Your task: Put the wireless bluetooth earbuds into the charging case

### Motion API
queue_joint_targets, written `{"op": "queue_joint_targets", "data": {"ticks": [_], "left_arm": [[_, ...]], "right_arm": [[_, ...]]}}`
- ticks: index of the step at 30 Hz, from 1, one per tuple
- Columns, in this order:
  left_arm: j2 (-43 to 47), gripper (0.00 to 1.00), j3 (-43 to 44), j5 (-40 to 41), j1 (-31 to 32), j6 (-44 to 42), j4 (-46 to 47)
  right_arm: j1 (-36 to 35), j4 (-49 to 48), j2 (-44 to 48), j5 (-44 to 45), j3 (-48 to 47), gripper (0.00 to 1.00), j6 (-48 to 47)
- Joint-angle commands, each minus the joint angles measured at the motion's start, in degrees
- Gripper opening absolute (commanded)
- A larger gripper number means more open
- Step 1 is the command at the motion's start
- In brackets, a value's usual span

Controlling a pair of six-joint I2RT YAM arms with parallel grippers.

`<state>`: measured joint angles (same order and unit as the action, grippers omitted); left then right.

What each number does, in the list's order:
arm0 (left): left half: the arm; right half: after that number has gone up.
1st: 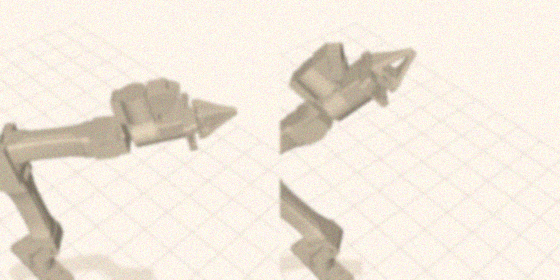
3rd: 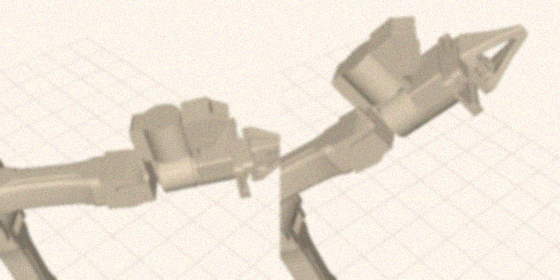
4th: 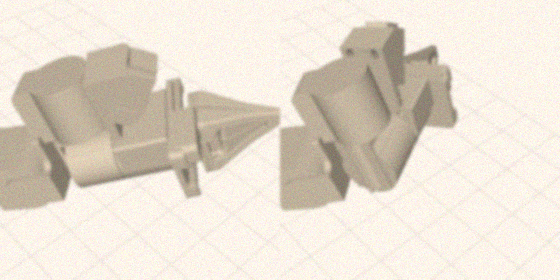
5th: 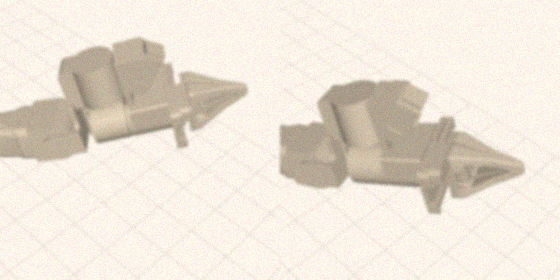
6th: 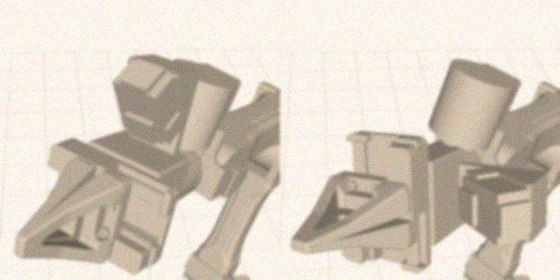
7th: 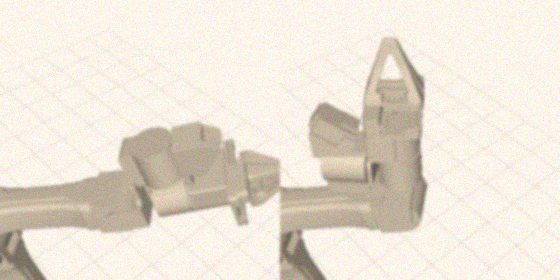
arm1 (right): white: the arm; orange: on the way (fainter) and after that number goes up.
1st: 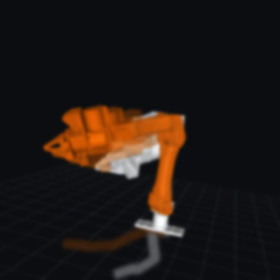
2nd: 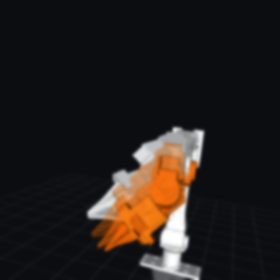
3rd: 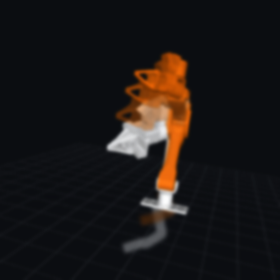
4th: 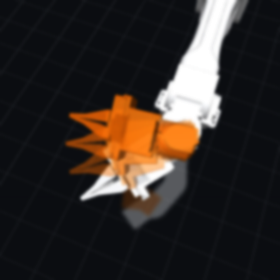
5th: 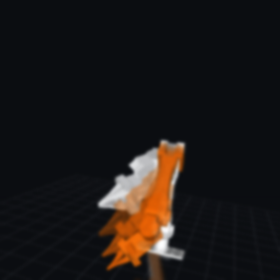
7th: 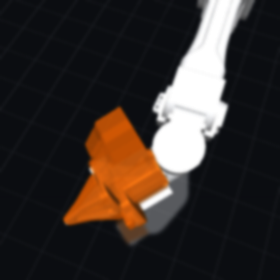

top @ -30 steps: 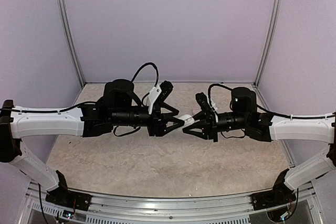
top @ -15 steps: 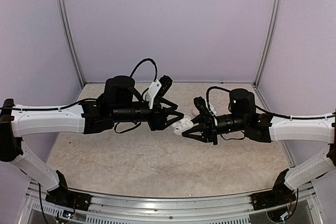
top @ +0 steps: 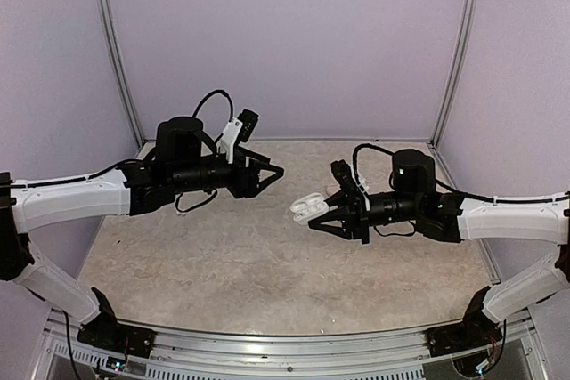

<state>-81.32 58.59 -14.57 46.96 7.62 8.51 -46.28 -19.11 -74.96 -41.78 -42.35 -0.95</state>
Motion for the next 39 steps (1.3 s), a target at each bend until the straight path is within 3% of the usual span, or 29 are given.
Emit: {"op": "queue_joint_targets", "data": {"ticks": [1, 6, 15, 26, 39], "left_arm": [[6.01, 0.61, -5.41, 5.58, -7.39, 10.74, 1.64], [7.87, 0.61, -11.73, 17.76, -20.15, 21.14, -7.06], [4.23, 0.62, -17.16, 33.49, -24.62, 25.51, -12.71], [-10.43, 0.56, -14.58, 29.29, -27.42, 22.31, -9.72], [-17.56, 0.49, -12.26, 30.80, -27.50, 20.90, -7.11]], "right_arm": [[0.98, -2.94, 1.21, -0.48, 1.10, 0.00, 2.89], [1.68, -3.12, 1.27, -0.89, 1.29, 0.00, 2.69], [1.88, -3.21, 1.33, -0.85, 1.65, 0.00, 2.46], [1.79, -2.45, 1.70, -0.21, 1.61, 0.00, 2.19], [1.86, -2.07, 1.13, -0.15, 1.13, 0.00, 1.84]]}}
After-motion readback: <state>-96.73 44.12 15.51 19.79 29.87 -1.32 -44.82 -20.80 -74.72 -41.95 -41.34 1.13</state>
